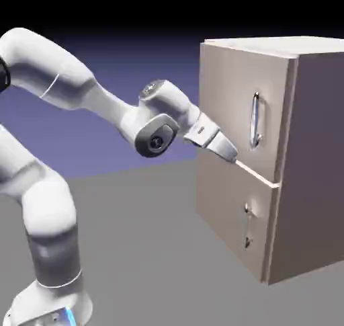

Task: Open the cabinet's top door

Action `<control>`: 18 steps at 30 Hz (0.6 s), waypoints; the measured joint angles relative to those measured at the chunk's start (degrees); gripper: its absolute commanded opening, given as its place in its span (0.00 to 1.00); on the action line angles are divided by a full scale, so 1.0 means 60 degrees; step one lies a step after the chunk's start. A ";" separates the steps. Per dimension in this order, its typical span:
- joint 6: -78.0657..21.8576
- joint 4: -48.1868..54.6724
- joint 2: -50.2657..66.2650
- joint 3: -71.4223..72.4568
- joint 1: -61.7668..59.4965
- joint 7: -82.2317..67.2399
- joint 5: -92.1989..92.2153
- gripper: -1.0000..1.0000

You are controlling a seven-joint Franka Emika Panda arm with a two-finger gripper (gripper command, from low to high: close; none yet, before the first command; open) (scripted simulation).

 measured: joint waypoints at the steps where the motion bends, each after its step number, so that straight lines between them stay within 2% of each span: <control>1: -0.0033 0.0036 -0.0067 -0.0137 0.0115 0.0313 -0.0415 1.00; 18: -0.0601 0.0647 -0.1199 -0.2459 0.2076 0.5630 -0.7475 1.00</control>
